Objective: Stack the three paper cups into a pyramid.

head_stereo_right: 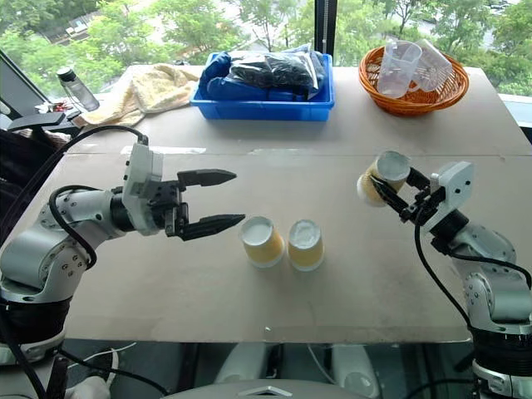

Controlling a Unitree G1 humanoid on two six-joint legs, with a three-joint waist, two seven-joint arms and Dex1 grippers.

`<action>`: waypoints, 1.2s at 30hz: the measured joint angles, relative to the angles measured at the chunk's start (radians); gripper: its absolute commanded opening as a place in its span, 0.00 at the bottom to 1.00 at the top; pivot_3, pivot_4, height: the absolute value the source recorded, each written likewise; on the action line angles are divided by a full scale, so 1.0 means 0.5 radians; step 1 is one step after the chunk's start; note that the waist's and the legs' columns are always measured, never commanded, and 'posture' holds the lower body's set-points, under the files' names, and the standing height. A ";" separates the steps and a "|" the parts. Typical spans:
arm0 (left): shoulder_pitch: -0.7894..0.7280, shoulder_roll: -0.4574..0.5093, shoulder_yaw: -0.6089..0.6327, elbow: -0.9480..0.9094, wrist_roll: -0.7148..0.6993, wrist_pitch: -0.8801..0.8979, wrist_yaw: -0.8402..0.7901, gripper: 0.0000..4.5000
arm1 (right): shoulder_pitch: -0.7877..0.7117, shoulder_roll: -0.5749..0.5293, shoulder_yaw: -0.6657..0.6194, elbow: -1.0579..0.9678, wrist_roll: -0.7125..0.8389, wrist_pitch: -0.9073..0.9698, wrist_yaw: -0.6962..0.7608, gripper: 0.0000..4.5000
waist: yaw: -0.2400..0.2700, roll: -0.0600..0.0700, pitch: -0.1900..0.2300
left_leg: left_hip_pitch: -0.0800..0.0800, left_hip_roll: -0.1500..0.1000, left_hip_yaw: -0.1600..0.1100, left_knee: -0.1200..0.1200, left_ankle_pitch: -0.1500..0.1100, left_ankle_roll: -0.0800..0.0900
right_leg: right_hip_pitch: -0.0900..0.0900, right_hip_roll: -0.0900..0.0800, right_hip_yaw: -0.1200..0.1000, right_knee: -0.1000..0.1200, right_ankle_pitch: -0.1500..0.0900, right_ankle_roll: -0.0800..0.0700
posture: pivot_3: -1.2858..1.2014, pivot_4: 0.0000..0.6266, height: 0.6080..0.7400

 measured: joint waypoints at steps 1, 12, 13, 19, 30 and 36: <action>0.009 0.014 0.011 0.014 0.004 -0.005 -0.008 1.00 | -0.029 -0.016 0.043 -0.076 0.042 0.051 0.010 0.41 | -0.001 0.000 0.000 | 0.000 0.000 0.000 0.000 0.000 0.000 | 0.000 0.000 0.000 0.000 0.000 0.000 | 0.52 0.24 1.00; 0.169 0.177 0.329 0.108 -0.089 -0.019 -0.283 1.00 | -0.437 -0.051 0.603 -0.439 0.340 0.643 0.022 0.41 | 0.009 -0.006 0.003 | -0.022 0.000 -0.006 0.005 0.004 -0.007 | -0.016 -0.004 -0.008 -0.002 0.000 0.000 | 0.52 0.24 1.00; 0.186 0.186 0.350 0.108 -0.113 -0.008 -0.303 1.00 | -0.437 -0.055 0.623 -0.432 0.331 0.648 0.034 0.41 | 0.007 -0.006 0.003 | -0.022 0.000 -0.006 0.005 0.004 -0.007 | -0.016 -0.004 -0.008 -0.002 0.000 0.000 | 0.52 0.24 1.00; 0.264 0.271 0.480 0.100 -0.259 0.085 -0.458 1.00 | -0.461 -0.080 0.684 -0.347 0.232 0.646 0.100 0.41 | 0.003 -0.006 0.003 | -0.021 0.000 -0.007 0.005 0.004 -0.007 | -0.017 -0.004 -0.010 -0.001 0.000 0.000 | 0.52 0.24 1.00; 0.202 0.281 0.477 0.012 -0.348 0.111 -0.474 1.00 | -0.517 -0.063 0.697 -0.268 0.122 0.624 0.144 0.64 | 0.002 -0.006 0.003 | -0.022 -0.001 -0.007 0.005 0.004 -0.007 | -0.016 -0.003 -0.010 -0.001 0.000 0.000 | 0.52 0.24 1.00; 0.199 0.280 0.460 0.014 -0.347 0.110 -0.478 1.00 | -0.517 -0.055 0.668 -0.271 0.181 0.629 0.179 0.99 | 0.000 -0.006 0.003 | -0.022 -0.001 -0.007 0.005 0.004 -0.007 | -0.016 -0.003 -0.010 -0.001 0.000 0.000 | 0.52 0.24 1.00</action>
